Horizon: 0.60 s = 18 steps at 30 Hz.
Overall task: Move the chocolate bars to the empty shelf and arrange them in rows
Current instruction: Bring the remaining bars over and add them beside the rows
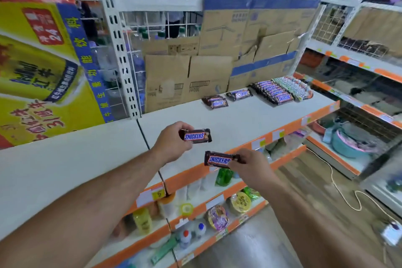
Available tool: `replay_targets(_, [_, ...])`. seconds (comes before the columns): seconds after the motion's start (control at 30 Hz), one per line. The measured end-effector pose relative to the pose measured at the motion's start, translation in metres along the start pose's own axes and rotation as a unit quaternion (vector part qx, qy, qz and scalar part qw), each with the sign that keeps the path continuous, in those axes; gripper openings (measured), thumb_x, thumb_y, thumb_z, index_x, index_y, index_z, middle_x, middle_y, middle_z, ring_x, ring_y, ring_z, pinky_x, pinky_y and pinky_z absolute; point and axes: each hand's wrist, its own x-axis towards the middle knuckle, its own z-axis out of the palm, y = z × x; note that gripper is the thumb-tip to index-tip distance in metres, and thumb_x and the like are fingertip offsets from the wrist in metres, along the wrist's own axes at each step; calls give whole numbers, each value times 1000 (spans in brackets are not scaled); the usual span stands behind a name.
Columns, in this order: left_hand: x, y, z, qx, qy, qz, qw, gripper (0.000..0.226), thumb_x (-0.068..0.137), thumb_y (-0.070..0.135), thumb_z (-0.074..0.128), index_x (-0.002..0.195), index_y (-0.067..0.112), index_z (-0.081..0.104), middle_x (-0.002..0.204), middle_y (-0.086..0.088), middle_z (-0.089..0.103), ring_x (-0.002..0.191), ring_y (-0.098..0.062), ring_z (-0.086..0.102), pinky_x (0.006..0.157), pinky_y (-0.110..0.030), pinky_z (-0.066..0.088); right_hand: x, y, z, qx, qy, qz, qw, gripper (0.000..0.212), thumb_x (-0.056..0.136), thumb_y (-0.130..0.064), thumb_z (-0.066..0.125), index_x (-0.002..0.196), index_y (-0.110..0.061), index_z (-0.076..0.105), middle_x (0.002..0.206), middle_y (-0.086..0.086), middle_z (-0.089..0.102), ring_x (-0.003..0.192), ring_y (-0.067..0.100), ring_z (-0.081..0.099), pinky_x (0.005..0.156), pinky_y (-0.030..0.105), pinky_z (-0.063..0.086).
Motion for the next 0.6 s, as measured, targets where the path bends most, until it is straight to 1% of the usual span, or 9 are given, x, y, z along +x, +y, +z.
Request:
replay_targets(0.13, [36,9,32,3,-13,18,1000,37,71,11,76,97,34,62,92,13,66,80,0,61,60,-15,43,23,25,-15,21,2,25,999,2,88,-21,65,88,-20,66,62,-3,55,47,8,43,45,22,33])
replay_targets(0.17, [48,10,40,7,-16,21,1000,37,71,12,76,97,34,62,92,12,66,79,-1,61,58,-14,43,31,29,-19,25,2,29,999,4,88,-21,65,84,-20,65,61,-2,55,47,9,45,46,23,35])
replay_targets(0.23, [73,11,54,16,-18,25,999,38,70,13,76,99,33,62,91,10,66,77,-1,60,53,-12,42,50,35,-29,30,5,33,999,8,87,-18,66,80,-20,63,64,4,60,55,17,53,53,28,39])
replay_targets(0.3, [101,12,67,25,-14,34,999,39,70,15,78,101,31,62,91,9,66,76,2,58,54,-6,39,74,41,-39,21,13,39,999,4,86,-17,65,82,-16,65,70,14,65,60,26,57,56,30,38])
replay_targets(0.37, [127,11,77,29,-9,45,999,38,70,17,79,102,29,63,89,10,66,75,6,57,57,-3,39,100,46,-47,21,17,42,999,3,85,-16,65,84,-14,66,68,14,63,57,25,56,53,28,35])
replay_targets(0.43, [151,9,85,34,-8,51,998,37,70,17,78,102,29,63,89,10,68,73,7,59,59,-5,41,126,51,-52,10,18,42,999,3,85,-17,66,85,-15,67,64,5,58,56,18,50,52,26,34])
replay_targets(0.47, [163,9,89,39,-9,52,998,36,71,17,76,103,29,62,90,8,70,74,4,60,61,-6,43,138,52,-54,1,18,42,999,4,84,-18,66,86,-15,68,64,2,57,56,17,49,52,26,34])
replay_targets(0.53, [184,8,94,63,-11,61,996,36,73,17,73,106,28,62,98,6,69,83,-7,62,73,-18,49,161,55,-58,0,16,42,999,5,84,-19,66,87,-16,68,61,-3,56,54,15,48,53,25,34])
replay_targets(0.6, [201,7,99,109,5,84,991,37,72,19,72,108,27,64,106,8,62,95,-12,57,84,-26,46,181,59,-60,15,12,44,999,2,83,-17,66,83,-18,68,59,-4,55,52,15,47,53,25,34])
